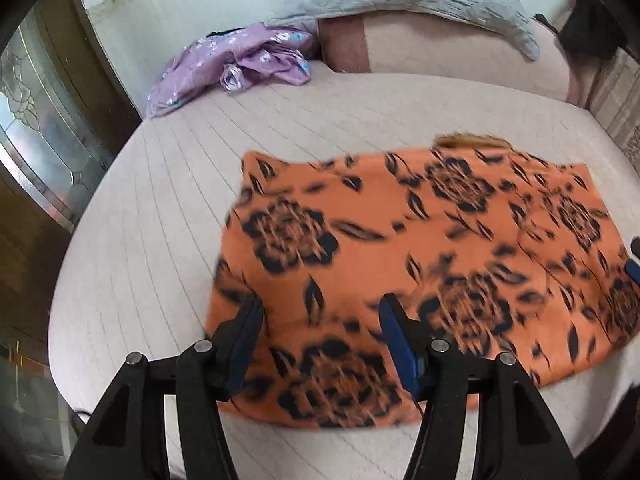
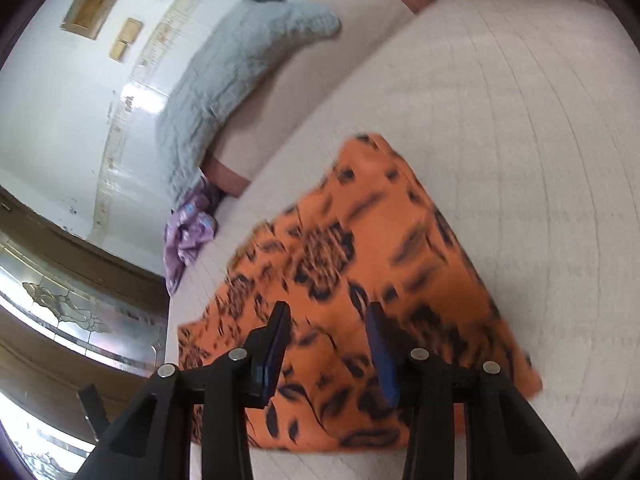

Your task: Fold small clothes

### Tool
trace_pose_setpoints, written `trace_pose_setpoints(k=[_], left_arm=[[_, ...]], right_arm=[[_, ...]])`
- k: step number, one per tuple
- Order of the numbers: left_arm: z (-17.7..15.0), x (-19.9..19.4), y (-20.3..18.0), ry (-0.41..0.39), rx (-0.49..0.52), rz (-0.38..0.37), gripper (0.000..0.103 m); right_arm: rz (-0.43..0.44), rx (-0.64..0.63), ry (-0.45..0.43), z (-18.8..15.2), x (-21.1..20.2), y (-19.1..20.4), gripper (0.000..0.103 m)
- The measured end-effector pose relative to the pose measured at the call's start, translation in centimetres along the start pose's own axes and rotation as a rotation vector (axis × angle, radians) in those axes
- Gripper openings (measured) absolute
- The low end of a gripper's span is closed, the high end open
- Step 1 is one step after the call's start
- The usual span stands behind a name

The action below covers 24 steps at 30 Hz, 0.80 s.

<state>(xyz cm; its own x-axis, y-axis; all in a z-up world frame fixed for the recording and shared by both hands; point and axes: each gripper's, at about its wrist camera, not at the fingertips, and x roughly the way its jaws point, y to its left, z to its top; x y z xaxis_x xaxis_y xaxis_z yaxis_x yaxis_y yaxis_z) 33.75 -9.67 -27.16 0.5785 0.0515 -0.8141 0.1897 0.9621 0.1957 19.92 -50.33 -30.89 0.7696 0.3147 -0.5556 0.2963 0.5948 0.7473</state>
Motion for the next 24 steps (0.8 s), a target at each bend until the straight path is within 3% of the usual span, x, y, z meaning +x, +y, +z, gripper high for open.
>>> trace_pose_setpoints(k=[3, 5, 12, 19, 21, 24], left_arm=[[0.6, 3.4, 1.0, 0.093, -0.005, 0.058, 0.063], [0.3, 5.5, 1.7, 0.148, -0.024, 0.073, 0.064], [-1.2, 5.7, 2.1, 0.035, 0.009, 0.056, 0.075], [-2.1, 6.0, 1.9, -0.021, 0.023, 0.083, 0.077], [-2.0, 5.7, 1.8, -0.019, 0.006, 0.089, 0.077], [-2.2, 5.4, 1.8, -0.016, -0.004, 0.092, 0.078]], right_arm=[[-0.111, 0.028, 0.102, 0.6, 3.3, -0.8, 0.041], [-0.119, 0.051, 0.119, 1.2, 4.6, -1.2, 0.038], [-0.114, 0.049, 0.147, 5.1, 7.9, -0.4, 0.040], [0.014, 0.183, 0.133, 8.7, 10.5, -2.7, 0.040], [0.047, 0.229, 0.080, 8.8, 9.3, -3.3, 0.040], [0.026, 0.200, -0.006, 8.0, 6.5, -2.7, 0.041]])
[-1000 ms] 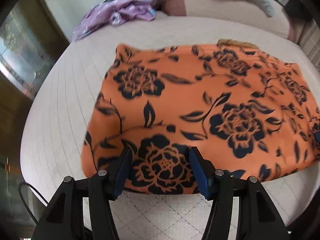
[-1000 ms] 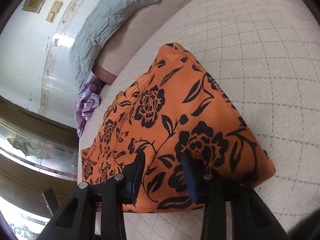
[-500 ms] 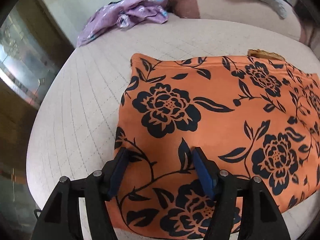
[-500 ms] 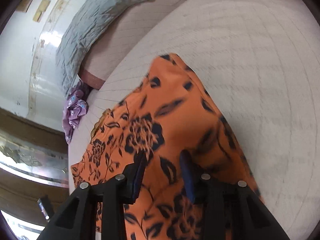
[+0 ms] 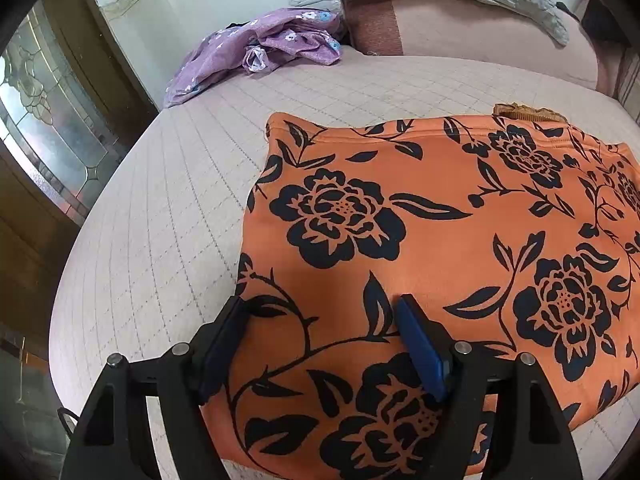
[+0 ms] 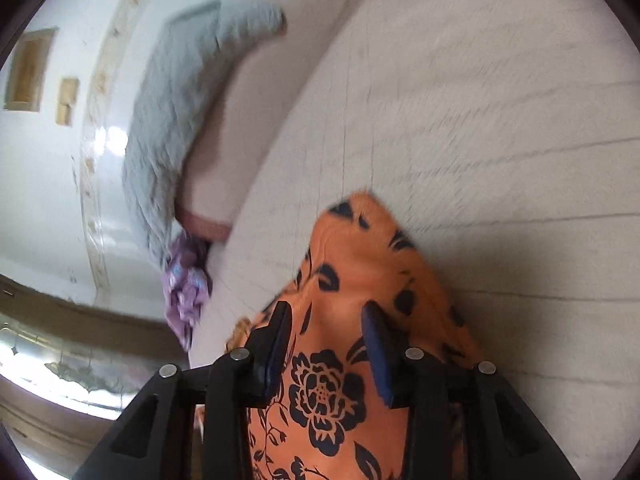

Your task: Fold small clothes

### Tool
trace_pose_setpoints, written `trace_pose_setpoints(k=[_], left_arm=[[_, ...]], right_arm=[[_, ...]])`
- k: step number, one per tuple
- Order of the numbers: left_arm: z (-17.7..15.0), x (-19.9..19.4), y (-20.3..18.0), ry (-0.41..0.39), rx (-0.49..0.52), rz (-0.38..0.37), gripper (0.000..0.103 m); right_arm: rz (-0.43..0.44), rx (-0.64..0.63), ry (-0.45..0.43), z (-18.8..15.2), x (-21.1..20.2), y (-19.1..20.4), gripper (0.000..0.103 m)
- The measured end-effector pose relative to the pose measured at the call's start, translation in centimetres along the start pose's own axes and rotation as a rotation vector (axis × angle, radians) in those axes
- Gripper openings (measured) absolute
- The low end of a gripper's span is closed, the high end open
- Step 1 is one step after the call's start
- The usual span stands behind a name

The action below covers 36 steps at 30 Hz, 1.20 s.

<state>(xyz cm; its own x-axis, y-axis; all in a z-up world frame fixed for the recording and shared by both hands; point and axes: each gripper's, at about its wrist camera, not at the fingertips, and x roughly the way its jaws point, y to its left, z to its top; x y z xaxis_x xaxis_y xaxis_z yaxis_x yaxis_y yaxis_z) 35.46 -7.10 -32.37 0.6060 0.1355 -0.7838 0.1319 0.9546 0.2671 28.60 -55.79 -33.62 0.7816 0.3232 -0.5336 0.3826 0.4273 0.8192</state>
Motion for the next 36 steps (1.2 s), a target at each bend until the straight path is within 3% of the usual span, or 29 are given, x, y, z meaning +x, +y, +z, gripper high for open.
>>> trace_pose_setpoints(k=[4, 7, 10, 14, 18, 19, 23, 27, 31, 34, 36], left_arm=[[0.1, -0.7, -0.5, 0.033, 0.028, 0.039, 0.082], [0.3, -2.5, -1.6, 0.035, 0.071, 0.055, 0.082], [0.3, -5.1, -3.3, -0.013, 0.081, 0.005, 0.082], [0.0, -6.6, -5.6, 0.005, 0.075, -0.080, 0.083], [-1.1, -3.8, -7.8, 0.147, 0.110, -0.096, 0.085], [-1.3, -4.1, -7.6, 0.118, 0.088, -0.092, 0.087], [-1.2, -5.7, -7.4, 0.124, 0.101, -0.074, 0.088], [-1.0, -8.2, -6.0, 0.027, 0.085, -0.050, 0.088], [-1.4, -7.0, -3.2, 0.049, -0.015, -0.028, 0.088], [-2.1, -4.6, -2.1, 0.095, -0.037, -0.015, 0.088], [-2.8, -3.8, -2.1, 0.067, -0.025, -0.024, 0.093]], right_arm=[[0.011, -0.155, 0.056, -3.7, -2.7, 2.8, 0.041], [-0.030, -0.270, 0.066, -7.5, -5.0, 3.9, 0.041], [-0.049, -0.263, 0.121, -10.4, -6.1, 2.5, 0.041], [-0.078, -0.208, 0.173, -13.0, -6.6, 0.0, 0.041], [-0.050, -0.149, 0.182, -13.0, -7.5, -1.5, 0.042], [-0.039, -0.148, 0.179, -13.1, -7.9, -1.5, 0.043], [0.027, -0.129, 0.155, -13.4, -10.4, -2.0, 0.061], [0.038, -0.089, 0.149, -13.8, -12.0, -2.9, 0.064], [0.052, -0.003, 0.147, -13.6, -12.7, -4.6, 0.065], [0.053, 0.042, 0.145, -13.2, -12.6, -5.5, 0.065], [0.030, 0.059, 0.139, -13.2, -12.1, -5.9, 0.065]])
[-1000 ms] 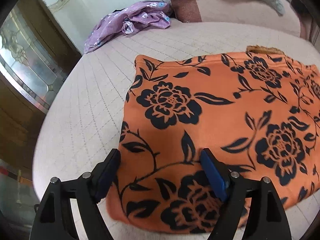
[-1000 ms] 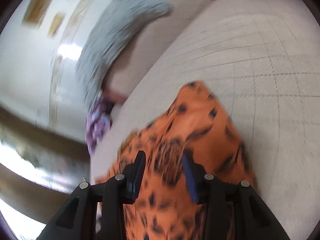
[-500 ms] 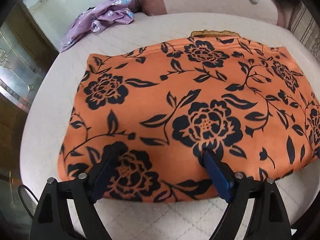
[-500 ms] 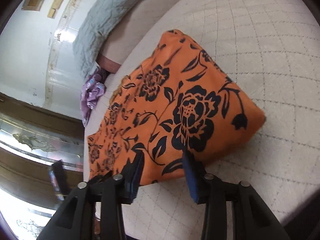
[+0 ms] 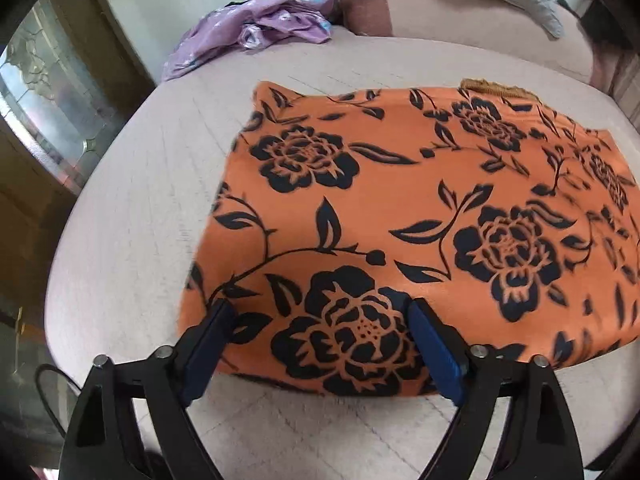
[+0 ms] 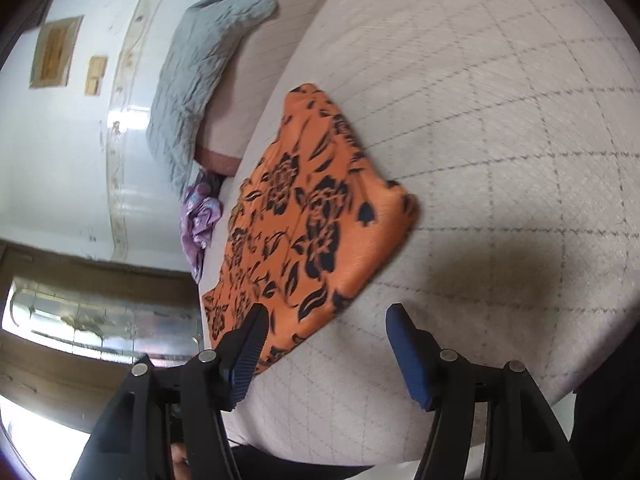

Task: Fold small clothes
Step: 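Lift one long side of the top with the right gripper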

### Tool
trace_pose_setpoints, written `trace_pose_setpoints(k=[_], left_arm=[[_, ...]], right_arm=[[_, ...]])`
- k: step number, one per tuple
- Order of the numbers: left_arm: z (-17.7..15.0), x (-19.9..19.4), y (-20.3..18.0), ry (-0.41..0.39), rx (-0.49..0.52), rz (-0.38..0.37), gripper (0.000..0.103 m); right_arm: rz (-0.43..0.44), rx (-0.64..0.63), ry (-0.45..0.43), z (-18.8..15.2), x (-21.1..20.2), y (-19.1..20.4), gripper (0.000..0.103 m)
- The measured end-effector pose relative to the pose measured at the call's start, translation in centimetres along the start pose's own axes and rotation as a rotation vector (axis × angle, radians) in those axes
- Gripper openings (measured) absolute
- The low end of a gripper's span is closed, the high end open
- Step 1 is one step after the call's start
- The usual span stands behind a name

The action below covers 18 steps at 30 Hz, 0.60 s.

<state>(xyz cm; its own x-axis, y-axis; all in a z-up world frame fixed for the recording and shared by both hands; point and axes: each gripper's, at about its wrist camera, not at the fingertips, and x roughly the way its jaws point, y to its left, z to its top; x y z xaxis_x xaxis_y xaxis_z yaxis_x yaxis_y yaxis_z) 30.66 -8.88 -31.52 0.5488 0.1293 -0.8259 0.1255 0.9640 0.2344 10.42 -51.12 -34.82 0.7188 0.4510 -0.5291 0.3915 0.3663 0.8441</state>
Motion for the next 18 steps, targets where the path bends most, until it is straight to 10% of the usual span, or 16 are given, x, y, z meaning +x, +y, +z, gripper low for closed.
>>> trace_pose_setpoints(k=[13, 15, 18], left_arm=[[-0.4, 0.7, 0.2, -0.118, 0.073, -0.096, 0.103], [0.3, 0.6, 0.3, -0.083, 0.097, -0.094, 0.103], [1.1, -0.7, 0.9, -0.089, 0.091, -0.098, 0.103]], right_arm=[[-0.006, -0.004, -0.132, 3.3, 2.6, 0.8, 0.061], [-0.089, -0.071, -0.142, 3.2, 3.3, 1.7, 0.031], [-0.110, -0.075, -0.158, 3.0, 3.5, 1.9, 0.028]])
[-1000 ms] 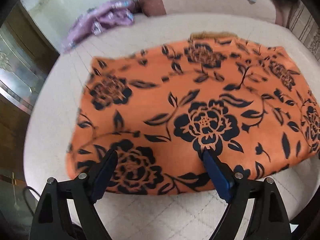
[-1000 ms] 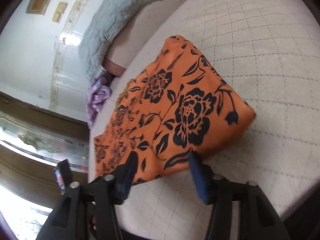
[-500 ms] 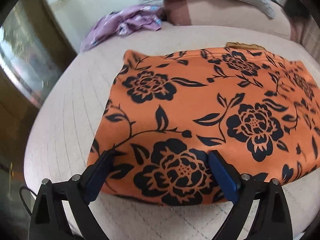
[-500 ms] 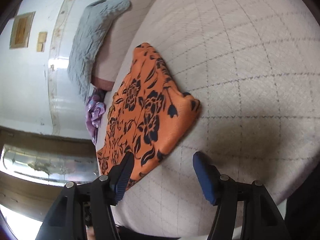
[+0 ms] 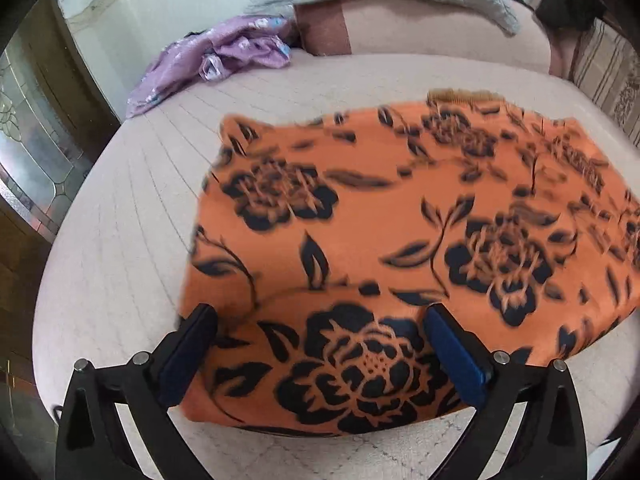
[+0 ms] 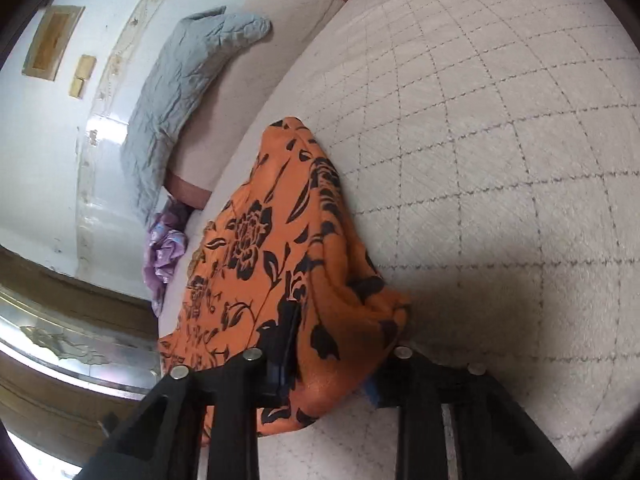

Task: Fold small clothes
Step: 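Lift one long side of the top with the right gripper, then fold the lifted side over the top's body with the right gripper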

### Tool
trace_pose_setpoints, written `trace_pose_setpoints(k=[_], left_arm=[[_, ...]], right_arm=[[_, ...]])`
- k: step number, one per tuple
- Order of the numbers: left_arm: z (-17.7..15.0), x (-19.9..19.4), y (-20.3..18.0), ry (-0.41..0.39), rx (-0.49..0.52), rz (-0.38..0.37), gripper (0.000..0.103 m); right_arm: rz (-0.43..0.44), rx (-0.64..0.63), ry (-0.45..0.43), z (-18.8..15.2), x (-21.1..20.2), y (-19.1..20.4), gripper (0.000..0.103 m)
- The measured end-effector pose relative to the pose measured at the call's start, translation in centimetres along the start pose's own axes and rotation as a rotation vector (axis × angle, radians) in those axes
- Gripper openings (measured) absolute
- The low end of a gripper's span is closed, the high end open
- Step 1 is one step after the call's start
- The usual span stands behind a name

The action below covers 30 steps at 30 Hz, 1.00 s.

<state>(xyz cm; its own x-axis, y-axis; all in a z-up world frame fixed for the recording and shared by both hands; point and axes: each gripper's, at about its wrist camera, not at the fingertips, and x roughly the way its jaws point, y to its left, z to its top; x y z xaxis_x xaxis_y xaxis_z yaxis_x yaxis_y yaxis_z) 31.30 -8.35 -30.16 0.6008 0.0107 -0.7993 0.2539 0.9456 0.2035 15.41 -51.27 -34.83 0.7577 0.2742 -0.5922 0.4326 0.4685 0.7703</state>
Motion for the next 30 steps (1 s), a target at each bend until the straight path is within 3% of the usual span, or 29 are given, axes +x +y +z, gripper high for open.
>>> trace_pose_setpoints(k=[3, 6, 8, 10, 11, 14, 17, 19, 23, 26, 30], left_arm=[[0.6, -1.1, 1.3, -0.036, -0.050, 0.063, 0.103], [-0.2, 2.4, 1.3, 0.086, -0.015, 0.079, 0.103], [-0.9, 2.6, 2.1, 0.041, -0.083, 0.029, 0.103], [-0.5, 2.5, 3.2, 0.071, -0.138, -0.022, 0.103], [-0.3, 2.2, 3.8, 0.048, -0.158, -0.033, 0.103], [0.2, 1.0, 6.1, -0.034, -0.213, 0.060, 0.103], [0.1, 1.1, 9.0, -0.034, -0.298, 0.129, 0.103], [-0.2, 2.1, 10.6, 0.013, -0.359, 0.142, 0.103], [-0.2, 4.1, 11.0, 0.096, -0.340, 0.202, 0.103], [0.2, 3.4, 11.1, 0.071, -0.308, 0.217, 0.103], [-0.4, 1.1, 14.4, -0.015, -0.425, 0.269, 0.103]], right_arm=[[-0.010, -0.004, -0.010, -0.3, 0.0, 0.1, 0.028], [-0.001, 0.013, -0.008, -0.3, 0.2, -0.2, 0.028], [0.004, 0.029, -0.007, -0.4, 0.2, -0.4, 0.029], [-0.009, 0.008, -0.009, -0.5, 0.0, -0.3, 0.029], [-0.015, -0.004, -0.010, -0.5, 0.0, -0.1, 0.030], [-0.053, -0.074, -0.023, -0.7, -0.3, 1.3, 0.028], [-0.099, -0.228, -0.076, -1.5, -1.3, 4.3, 0.022], [-0.109, -0.306, -0.104, -2.2, -2.0, 6.5, 0.020], [-0.059, -0.375, -0.104, -3.2, -2.9, 11.1, 0.019], [-0.014, -0.436, -0.086, -4.4, -3.0, 15.2, 0.019], [0.053, -0.522, -0.050, -6.7, -2.3, 20.7, 0.019]])
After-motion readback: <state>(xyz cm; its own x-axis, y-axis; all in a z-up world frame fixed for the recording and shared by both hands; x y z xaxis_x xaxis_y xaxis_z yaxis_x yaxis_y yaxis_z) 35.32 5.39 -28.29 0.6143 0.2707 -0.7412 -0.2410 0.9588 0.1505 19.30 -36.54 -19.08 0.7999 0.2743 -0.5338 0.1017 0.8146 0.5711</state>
